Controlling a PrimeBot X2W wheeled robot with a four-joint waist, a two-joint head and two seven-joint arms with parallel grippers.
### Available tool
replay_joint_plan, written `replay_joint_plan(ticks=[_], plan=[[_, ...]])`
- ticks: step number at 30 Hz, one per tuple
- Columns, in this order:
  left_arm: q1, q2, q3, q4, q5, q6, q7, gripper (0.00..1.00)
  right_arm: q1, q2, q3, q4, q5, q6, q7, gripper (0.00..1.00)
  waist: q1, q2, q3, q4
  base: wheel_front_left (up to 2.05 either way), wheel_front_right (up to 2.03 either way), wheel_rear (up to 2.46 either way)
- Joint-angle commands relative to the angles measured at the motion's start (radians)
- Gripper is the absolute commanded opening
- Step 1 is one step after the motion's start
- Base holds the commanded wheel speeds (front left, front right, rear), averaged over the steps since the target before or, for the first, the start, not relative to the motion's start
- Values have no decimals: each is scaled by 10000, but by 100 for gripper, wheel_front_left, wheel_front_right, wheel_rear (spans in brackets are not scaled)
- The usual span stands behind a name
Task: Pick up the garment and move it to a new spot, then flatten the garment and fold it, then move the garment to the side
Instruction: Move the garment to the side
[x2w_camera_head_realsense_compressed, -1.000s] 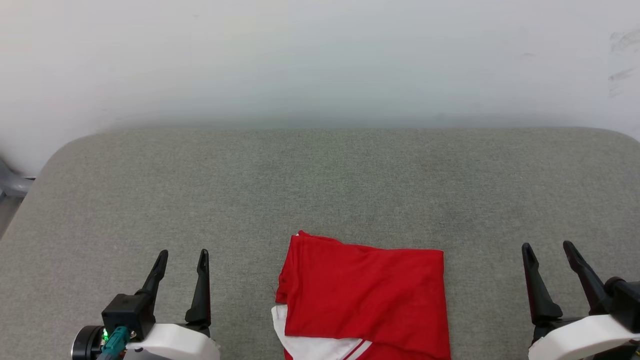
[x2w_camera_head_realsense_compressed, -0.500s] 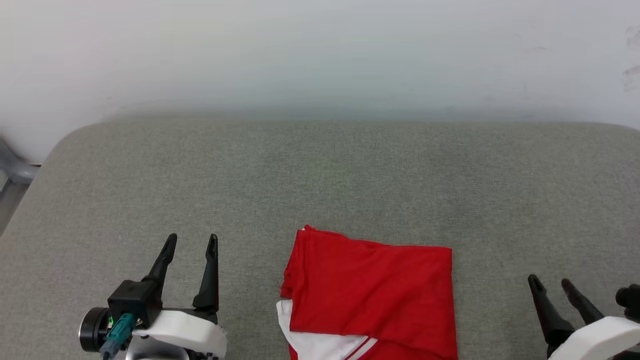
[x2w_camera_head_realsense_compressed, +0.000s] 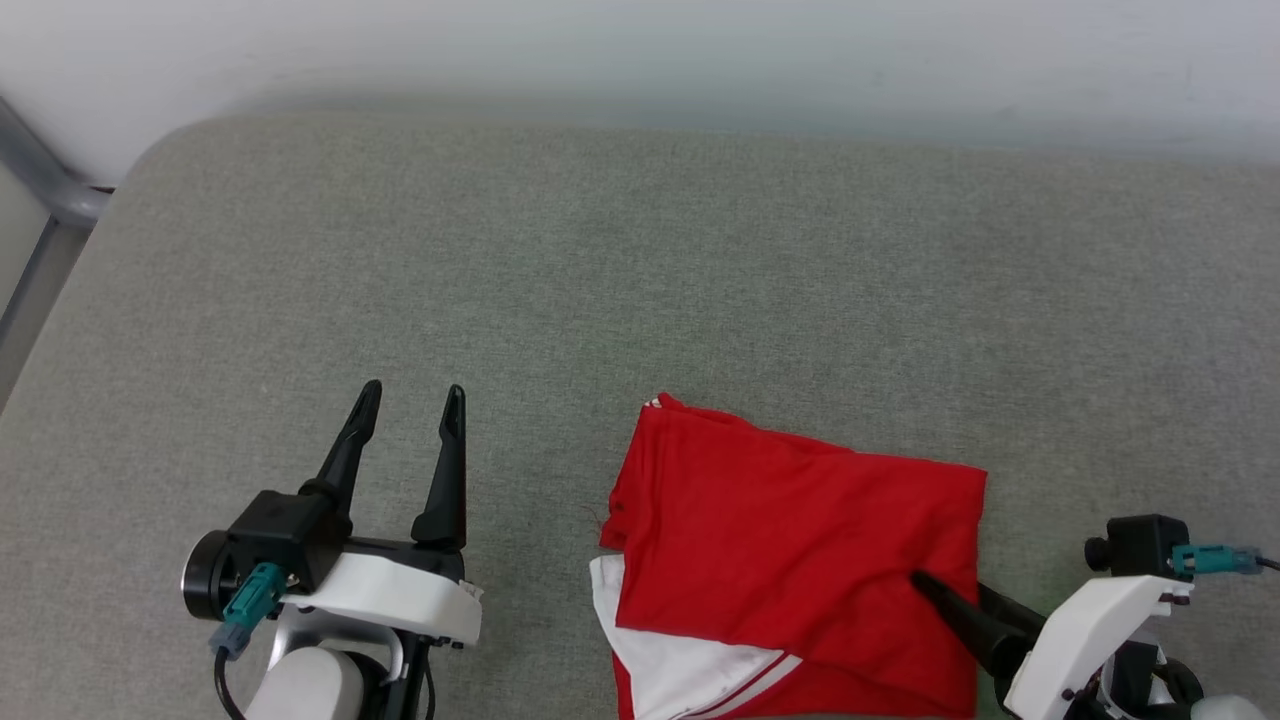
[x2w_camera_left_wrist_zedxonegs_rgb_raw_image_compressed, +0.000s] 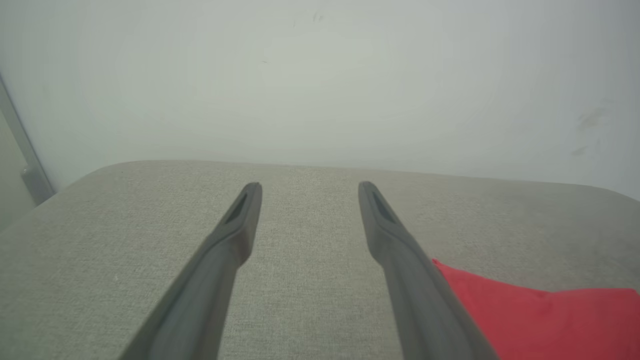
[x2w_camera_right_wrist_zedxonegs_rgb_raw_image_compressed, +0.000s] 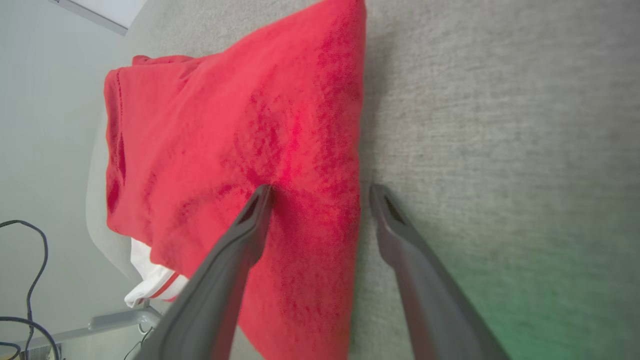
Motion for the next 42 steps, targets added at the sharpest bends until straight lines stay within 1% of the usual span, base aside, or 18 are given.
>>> replay_joint_plan(ticks=[1,5,6,7,11,15,18,20,26,30,34,38,42], plan=[[-161,-86,60,41,84,-91,-21,100,-257,-31,136,329,172,-5,122,100,-1,0,296,238,0,0,0],[-312,-231,178,146,260,-323,-21,100,-550,-45,496,1131,414,-13,488,100,-1,0,479,403,0,0,0],[-321,-261,216,171,296,-365,-23,100,-618,-51,585,1227,455,-13,470,35,-1,0,492,430,0,0,0],[-318,-293,247,200,348,-416,-23,100,-662,-41,619,1279,542,-14,398,0,-1,0,493,450,0,0,0],[-172,-389,416,359,483,-513,-21,100,-860,-250,886,1141,597,-13,133,0,-1,0,322,422,0,0,0],[24,-403,565,437,633,-532,-21,100,-1054,-681,1143,827,111,-7,-289,0,-1,0,-38,165,0,0,0],[167,-359,616,412,751,-572,-21,100,-1125,-1071,1248,730,-743,-8,-454,0,-1,0,-314,-170,0,0,0],[285,-341,633,378,812,-581,-21,100,-1138,-1223,1155,735,-1425,-8,-489,0,-1,0,-471,-463,0,0,0],[452,-292,590,154,946,-640,-21,100,-1099,-1367,326,549,-2967,-8,-236,0,-1,0,-550,-1546,0,0,0],[234,-222,548,-94,1008,-704,-21,100,-1400,-1261,-344,194,-3524,-8,-90,0,-1,0,-106,-2316,0,0,0],[-141,-144,467,-387,1092,-791,-18,100,-1943,-1258,-978,115,-3922,-8,-106,0,-1,0,618,-2961,0,0,0],[-687,-10,355,-782,1202,-955,34,100,-2814,-1417,-1702,311,-4522,-7,-422,0,-1,0,1577,-3492,0,0,0],[-1334,228,248,-1268,1376,-1125,224,100,-3837,-1593,-2586,623,-4987,-8,-913,0,-1,0,2658,-3836,0,0,0]])
